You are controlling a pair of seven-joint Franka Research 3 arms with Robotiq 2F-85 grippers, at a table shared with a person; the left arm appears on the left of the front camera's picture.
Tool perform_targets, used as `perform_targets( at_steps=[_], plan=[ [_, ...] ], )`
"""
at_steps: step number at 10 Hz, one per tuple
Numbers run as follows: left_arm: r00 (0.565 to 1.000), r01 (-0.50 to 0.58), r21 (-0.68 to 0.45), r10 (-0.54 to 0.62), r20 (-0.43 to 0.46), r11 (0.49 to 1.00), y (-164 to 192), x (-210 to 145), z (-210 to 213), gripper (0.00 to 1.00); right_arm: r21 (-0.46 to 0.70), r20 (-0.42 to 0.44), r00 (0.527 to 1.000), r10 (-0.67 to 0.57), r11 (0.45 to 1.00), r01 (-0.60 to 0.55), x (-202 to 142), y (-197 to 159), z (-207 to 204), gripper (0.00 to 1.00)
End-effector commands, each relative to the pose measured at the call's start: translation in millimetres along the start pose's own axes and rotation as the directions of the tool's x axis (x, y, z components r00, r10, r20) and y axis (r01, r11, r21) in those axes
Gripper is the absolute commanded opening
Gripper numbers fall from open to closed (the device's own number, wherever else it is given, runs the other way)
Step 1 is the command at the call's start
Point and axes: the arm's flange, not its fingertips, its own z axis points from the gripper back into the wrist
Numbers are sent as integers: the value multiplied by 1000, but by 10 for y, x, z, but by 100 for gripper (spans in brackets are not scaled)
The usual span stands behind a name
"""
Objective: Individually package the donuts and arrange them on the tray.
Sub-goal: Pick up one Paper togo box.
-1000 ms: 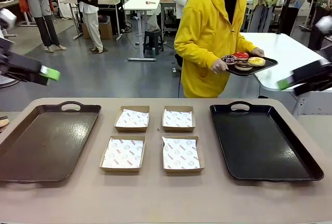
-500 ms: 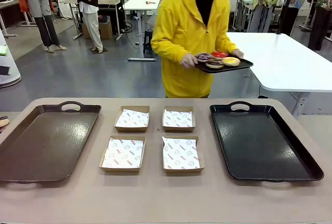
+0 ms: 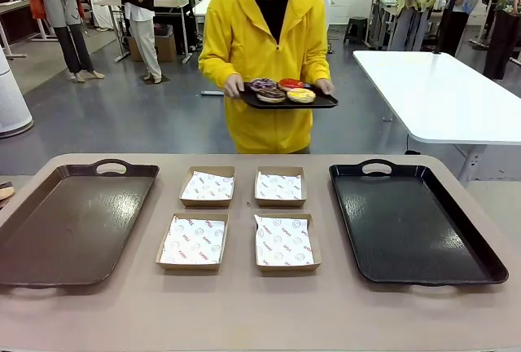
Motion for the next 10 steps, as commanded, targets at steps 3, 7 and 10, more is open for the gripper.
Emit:
perform_targets(
  at_steps=[3,7,10],
  plan=[
    [998,-9,18,10,-55,1000,-43,-161,-141,100,-15,-53,996,-75,997,74,-118,-104,34,100],
    [997,-42,55,45,-63,998,55,-346,-152,100,-129,-168,980,-111,988,90,102,15,-114,100],
    [992,-86,97,94,-79,991,252,-394,-90,100,-170,-220,968,-121,982,84,227,53,-253,100]
  ],
)
